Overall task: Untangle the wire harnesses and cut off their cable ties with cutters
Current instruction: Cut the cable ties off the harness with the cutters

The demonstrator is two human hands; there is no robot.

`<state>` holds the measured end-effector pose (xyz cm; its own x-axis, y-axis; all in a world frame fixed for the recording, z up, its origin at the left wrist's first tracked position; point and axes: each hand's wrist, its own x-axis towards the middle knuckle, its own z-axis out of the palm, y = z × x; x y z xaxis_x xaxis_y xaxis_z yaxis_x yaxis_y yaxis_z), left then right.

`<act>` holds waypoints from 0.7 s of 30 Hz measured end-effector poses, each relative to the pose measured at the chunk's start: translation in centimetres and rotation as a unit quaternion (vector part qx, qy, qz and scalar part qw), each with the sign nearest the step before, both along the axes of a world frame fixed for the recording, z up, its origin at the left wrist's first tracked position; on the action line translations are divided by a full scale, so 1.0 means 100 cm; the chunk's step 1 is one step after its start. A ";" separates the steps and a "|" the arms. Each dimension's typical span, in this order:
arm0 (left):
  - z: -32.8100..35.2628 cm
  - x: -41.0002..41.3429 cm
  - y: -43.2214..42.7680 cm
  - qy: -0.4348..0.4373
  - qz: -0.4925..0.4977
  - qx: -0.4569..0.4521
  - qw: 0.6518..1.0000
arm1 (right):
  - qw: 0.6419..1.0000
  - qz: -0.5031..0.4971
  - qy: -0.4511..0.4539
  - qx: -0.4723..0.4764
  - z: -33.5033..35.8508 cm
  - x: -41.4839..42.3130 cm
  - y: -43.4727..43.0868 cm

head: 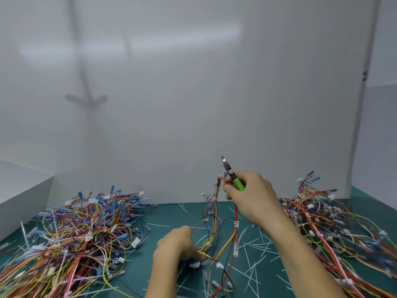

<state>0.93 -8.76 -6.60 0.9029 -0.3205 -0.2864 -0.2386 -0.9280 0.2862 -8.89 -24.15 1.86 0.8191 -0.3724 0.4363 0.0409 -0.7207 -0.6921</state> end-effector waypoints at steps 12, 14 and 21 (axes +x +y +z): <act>0.045 0.009 0.023 -0.134 0.200 -0.609 0.756 | 0.999 -0.020 0.026 0.027 -0.002 0.002 -0.013; 0.061 0.004 0.033 -0.234 0.212 -0.634 0.706 | 0.997 -0.020 0.017 0.068 -0.003 0.001 -0.016; 0.099 -0.023 0.052 -0.377 0.214 -0.692 0.576 | 0.991 -0.088 0.096 0.044 -0.029 0.017 -0.033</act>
<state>-1.37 -3.56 3.33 0.6839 0.5291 0.5023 -0.6140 0.0456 0.7880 -7.21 -27.43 -1.05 0.8028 -0.5466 0.2382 -0.2180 -0.6410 -0.7359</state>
